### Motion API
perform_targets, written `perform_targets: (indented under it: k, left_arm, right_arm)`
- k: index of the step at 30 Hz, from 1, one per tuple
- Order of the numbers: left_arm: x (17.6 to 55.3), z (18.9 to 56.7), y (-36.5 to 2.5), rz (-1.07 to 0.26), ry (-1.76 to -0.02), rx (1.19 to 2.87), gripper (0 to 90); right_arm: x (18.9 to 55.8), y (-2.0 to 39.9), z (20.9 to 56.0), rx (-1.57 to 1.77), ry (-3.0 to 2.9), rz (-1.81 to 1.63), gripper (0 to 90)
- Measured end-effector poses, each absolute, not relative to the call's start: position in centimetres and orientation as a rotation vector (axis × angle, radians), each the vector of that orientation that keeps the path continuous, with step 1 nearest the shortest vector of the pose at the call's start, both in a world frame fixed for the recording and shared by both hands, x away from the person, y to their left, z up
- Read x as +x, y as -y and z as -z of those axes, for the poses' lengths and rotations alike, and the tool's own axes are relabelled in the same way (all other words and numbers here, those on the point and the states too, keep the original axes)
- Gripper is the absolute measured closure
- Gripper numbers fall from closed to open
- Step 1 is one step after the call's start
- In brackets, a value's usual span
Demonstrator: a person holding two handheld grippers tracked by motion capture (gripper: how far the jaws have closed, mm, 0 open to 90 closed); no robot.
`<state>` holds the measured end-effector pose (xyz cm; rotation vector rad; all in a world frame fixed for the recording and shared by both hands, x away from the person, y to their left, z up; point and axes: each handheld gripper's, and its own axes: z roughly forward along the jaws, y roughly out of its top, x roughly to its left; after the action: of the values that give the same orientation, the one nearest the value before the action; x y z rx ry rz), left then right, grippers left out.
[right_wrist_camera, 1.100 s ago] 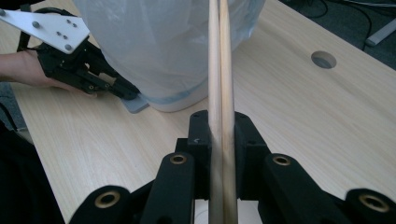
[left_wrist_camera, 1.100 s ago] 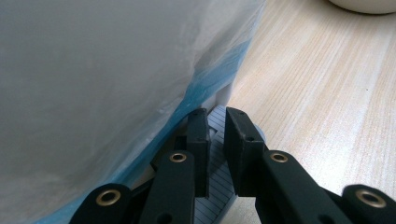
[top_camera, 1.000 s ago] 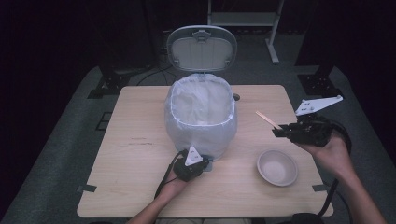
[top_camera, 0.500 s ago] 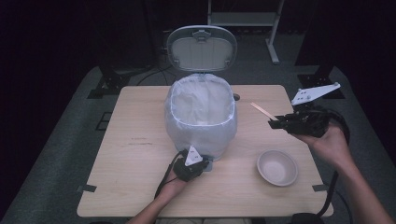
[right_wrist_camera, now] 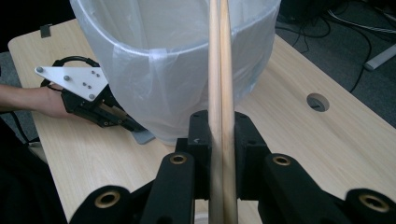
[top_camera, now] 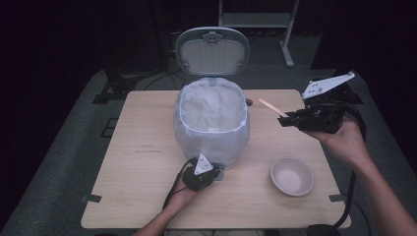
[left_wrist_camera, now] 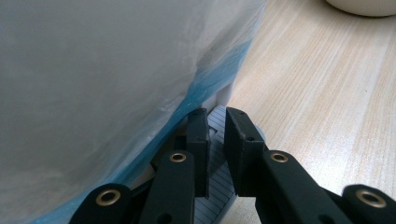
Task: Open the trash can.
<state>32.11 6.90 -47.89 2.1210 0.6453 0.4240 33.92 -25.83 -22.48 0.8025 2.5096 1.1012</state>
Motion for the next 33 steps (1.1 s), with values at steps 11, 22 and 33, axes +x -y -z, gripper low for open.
perform_targets:
  k: [11,22,33]
  left_arm:
    - [32.1,48.0,-6.9,-0.419,-0.652,2.11,80.0]
    - [32.0,48.0,-6.9,-0.436,-0.637,2.118,80.1]
    - [32.0,48.0,-6.9,-0.435,-0.64,2.113,80.0]
  right_arm:
    - [35.0,24.0,21.0,0.769,-2.538,-1.079,79.1]
    - [36.0,22.4,19.8,0.731,-2.55,-1.07,79.1]
    - [36.8,20.7,19.1,0.703,-2.577,-1.049,79.1]
